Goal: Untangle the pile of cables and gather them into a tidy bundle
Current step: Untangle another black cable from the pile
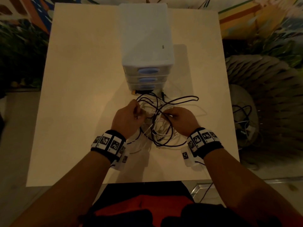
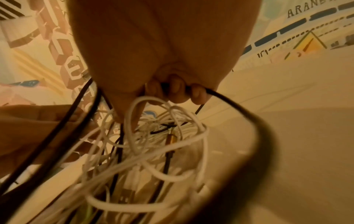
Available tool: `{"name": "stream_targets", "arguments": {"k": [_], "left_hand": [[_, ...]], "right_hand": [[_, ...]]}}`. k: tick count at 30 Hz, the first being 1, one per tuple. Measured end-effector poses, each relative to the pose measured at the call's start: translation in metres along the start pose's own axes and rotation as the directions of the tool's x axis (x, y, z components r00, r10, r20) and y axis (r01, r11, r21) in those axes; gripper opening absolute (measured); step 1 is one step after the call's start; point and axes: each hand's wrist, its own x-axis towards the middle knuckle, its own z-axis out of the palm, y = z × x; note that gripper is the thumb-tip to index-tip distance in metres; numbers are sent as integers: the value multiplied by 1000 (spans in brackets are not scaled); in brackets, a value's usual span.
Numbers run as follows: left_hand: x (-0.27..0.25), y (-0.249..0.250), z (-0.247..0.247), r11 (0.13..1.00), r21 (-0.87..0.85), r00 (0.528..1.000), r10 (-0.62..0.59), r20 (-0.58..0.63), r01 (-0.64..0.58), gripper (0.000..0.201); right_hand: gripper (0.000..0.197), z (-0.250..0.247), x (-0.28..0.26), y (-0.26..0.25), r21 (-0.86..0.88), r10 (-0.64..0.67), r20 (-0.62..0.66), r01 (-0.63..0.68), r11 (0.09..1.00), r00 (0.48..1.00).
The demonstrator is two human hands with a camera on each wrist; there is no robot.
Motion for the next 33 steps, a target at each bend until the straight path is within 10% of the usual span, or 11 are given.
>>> {"name": "stream_targets", "arguments": {"k": [9, 17, 33], "left_hand": [[6, -3, 4, 977, 165, 970, 97, 223, -136, 36], [10, -9, 14, 951, 172, 965, 242, 105, -257, 22], [2, 4, -2, 994, 83, 978, 57, 202, -75, 24]], "right_hand": [[29, 16, 23, 6, 180, 50, 18, -53, 982, 999], [38, 24, 26, 4, 439, 133, 20, -128, 889, 991], [20, 21, 20, -5, 547, 70, -12, -52, 835, 998]]}}
